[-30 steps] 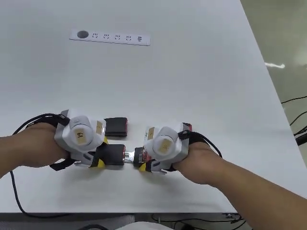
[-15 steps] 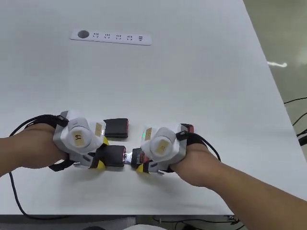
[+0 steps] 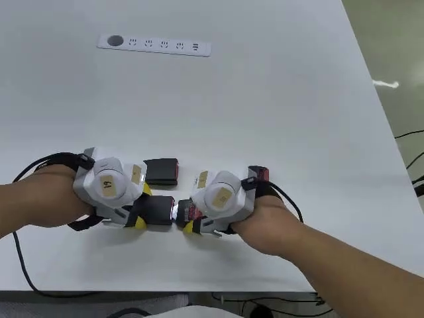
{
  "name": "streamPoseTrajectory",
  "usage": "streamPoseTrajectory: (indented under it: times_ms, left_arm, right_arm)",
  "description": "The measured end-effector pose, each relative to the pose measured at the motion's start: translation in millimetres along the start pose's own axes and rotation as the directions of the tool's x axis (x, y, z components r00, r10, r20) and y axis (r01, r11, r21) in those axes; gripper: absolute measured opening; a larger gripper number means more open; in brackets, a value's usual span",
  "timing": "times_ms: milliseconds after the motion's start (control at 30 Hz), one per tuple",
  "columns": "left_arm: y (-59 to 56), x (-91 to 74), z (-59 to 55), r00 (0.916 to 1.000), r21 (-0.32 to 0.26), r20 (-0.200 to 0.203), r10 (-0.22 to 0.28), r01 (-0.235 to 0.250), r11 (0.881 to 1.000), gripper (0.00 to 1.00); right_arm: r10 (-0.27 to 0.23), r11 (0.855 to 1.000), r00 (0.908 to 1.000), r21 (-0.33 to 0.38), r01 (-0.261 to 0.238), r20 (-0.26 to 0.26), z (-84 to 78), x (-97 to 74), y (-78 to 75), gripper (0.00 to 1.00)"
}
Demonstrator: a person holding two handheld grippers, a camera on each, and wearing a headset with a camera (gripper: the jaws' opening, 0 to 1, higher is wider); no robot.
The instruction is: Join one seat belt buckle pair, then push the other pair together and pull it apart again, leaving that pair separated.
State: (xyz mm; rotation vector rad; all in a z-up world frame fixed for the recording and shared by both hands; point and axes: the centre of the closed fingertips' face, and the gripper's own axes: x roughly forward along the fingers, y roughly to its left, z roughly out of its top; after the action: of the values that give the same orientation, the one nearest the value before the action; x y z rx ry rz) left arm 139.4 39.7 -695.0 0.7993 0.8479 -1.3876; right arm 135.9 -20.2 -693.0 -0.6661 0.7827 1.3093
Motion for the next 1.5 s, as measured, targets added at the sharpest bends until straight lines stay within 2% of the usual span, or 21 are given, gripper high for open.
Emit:
streamPoseTrajectory:
  times_ms: [100,167,233,333,500,567,1100,1233,1300,1367,1500]
  left_arm:
    - [0.7,0.3,0.7,1.0,0.005,-0.003,-0.001,0.001,1.0,0.31]
    - [0.7,0.5,-0.3,1.0,0.005,-0.005,0.0,0.0,1.0,0.32]
    - [1.2,0.2,-0.9,1.0,0.002,-0.001,0.001,-0.001,1.0,0.32]
    - [0.6,-0.4,-1.1,0.9995,-0.025,0.03,0.001,0.0,1.0,0.32]
    - [-0.3,-0.8,0.5,0.9997,-0.021,0.025,0.007,-0.007,1.0,0.31]
    - [-0.2,-0.7,0.3,0.9997,-0.025,0.024,0.005,-0.004,1.0,0.31]
    - [-2.9,-2.0,2.4,0.9991,-0.056,0.042,-0.002,0.004,0.998,0.31]
    - [-4.0,-2.8,3.9,0.9996,-0.052,0.029,-0.002,0.003,0.999,0.31]
    - [-6.2,-2.7,6.0,1.0,-0.042,-0.005,-0.004,0.003,0.999,0.32]
    - [-3.9,-3.0,4.3,0.9998,-0.031,-0.022,-0.002,0.001,1.0,0.32]
    - [-2.4,-3.6,2.4,0.9995,-0.032,-0.031,0.0,-0.001,1.0,0.33]
  right_arm:
    - [0.004,1.0,1.0,-0.005,-0.005,-0.003,4.6,-7.8,5.3,0.31]
    - [0.004,1.0,1.0,-0.004,-0.004,-0.004,-2.6,2.3,1.0,0.31]
    - [0.002,1.0,1.0,-0.003,-0.002,-0.003,-0.2,-2.4,1.7,0.31]
    - [0.001,1.0,1.0,-0.024,-0.001,0.008,-0.7,-5.0,2.8,0.31]
    - [0.002,0.999,1.0,-0.053,-0.002,0.006,-1.8,-5.0,1.1,0.31]
    - [0.01,0.999,0.9999,-0.042,-0.009,0.009,-5.1,-1.5,-0.8,0.3]
    - [0.03,1.0,0.9993,-0.003,-0.03,0.022,-3.3,-4.9,1.6,0.31]
    - [0.03,1.0,0.9993,0.003,-0.03,0.022,-2.8,-5.6,2.9,0.31]
    - [0.027,1.0,0.9995,0.004,-0.027,0.015,-2.9,-4.9,3.4,0.32]
    - [0.031,0.999,0.9995,0.008,-0.031,0.005,-1.5,-3.6,1.9,0.32]
    - [0.032,0.999,0.9994,-0.001,-0.032,-0.01,-3.0,-4.0,1.4,0.33]
